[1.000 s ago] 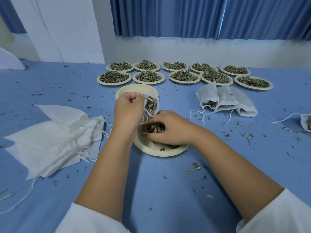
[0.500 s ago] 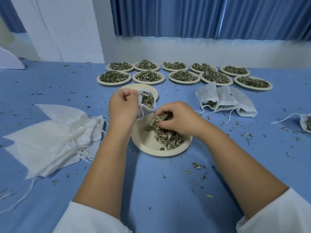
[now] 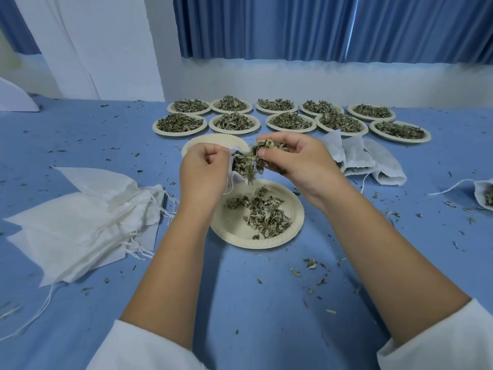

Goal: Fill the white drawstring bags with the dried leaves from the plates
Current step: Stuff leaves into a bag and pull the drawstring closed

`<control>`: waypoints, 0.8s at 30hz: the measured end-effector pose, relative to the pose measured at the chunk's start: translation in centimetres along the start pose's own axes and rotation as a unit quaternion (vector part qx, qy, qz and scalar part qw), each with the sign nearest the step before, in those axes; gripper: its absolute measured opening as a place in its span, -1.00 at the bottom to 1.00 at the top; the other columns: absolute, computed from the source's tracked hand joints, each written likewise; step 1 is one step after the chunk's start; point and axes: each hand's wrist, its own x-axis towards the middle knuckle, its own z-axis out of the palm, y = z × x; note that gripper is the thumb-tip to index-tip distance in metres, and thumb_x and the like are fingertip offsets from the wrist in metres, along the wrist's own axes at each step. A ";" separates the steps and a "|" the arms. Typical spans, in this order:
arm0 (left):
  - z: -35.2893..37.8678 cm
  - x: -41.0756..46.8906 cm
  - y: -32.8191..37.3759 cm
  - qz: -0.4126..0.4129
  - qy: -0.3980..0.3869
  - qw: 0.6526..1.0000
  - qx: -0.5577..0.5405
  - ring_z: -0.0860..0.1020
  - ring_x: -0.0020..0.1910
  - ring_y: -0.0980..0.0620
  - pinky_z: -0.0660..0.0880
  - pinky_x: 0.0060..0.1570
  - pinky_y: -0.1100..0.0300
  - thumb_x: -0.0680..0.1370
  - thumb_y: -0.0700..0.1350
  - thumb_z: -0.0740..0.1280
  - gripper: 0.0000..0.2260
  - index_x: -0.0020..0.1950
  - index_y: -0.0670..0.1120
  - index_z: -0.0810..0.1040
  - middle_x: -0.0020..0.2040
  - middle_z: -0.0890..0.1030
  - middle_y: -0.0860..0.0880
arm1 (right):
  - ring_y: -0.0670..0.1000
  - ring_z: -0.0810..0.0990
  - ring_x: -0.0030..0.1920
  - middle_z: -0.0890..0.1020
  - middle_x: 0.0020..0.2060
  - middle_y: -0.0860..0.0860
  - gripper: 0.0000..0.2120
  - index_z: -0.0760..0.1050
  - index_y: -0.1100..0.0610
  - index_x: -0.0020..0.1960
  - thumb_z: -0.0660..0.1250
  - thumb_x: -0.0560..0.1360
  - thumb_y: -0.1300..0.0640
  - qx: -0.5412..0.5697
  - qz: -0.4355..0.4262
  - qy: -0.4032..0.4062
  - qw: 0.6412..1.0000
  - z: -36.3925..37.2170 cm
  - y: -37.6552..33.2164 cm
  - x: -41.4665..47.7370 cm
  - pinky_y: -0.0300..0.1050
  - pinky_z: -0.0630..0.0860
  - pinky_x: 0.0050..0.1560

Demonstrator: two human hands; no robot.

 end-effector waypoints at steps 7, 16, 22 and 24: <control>0.6 -0.1 -0.2 -0.004 -0.011 1.000 0.008 0.42 -0.51 0.17 0.39 -0.46 0.31 0.54 -0.14 0.31 -0.89 -0.17 -0.02 0.58 -0.39 0.50 0.02 | -0.10 0.55 -0.30 0.68 -0.25 -0.02 -0.80 0.64 -0.03 -0.08 0.46 0.45 0.27 -0.082 -0.064 0.091 0.990 2.2 1.0 -0.6 -0.23 0.52 -0.22; 1.2 -1.0 0.3 0.010 -0.022 1.000 0.011 0.47 -0.48 0.32 0.35 -0.48 0.50 0.51 -0.18 0.30 -0.91 -0.14 -0.06 0.60 -0.49 0.54 0.24 | -0.14 0.52 -0.09 0.62 -0.08 -0.07 -0.76 0.65 0.13 0.07 0.39 0.43 0.30 -0.340 -0.161 0.071 0.924 2.4 2.6 -0.5 -0.47 0.36 -0.07; 1.1 -1.0 0.1 -0.009 -0.062 0.997 0.051 0.50 -0.48 0.13 0.44 -0.40 0.27 0.50 -0.18 0.28 -0.91 -0.17 -0.06 0.57 -0.48 0.54 0.08 | -0.15 0.54 -0.12 0.68 -0.08 -0.04 -0.74 0.66 0.11 0.11 0.39 0.45 0.26 -0.364 -0.110 0.009 0.925 1.9 2.8 -0.1 -0.52 0.35 -0.19; 0.9 -0.6 -0.1 -0.027 -0.061 0.996 0.063 0.51 -0.44 0.04 0.48 -0.34 0.17 0.48 -0.19 0.26 -0.89 -0.17 -0.12 0.57 -0.44 0.53 0.01 | -0.13 0.57 -0.18 0.66 -0.16 -0.13 -0.74 0.66 0.06 0.10 0.37 0.44 0.23 -0.355 -0.084 -0.021 0.931 1.9 2.6 -0.1 -0.52 0.39 -0.23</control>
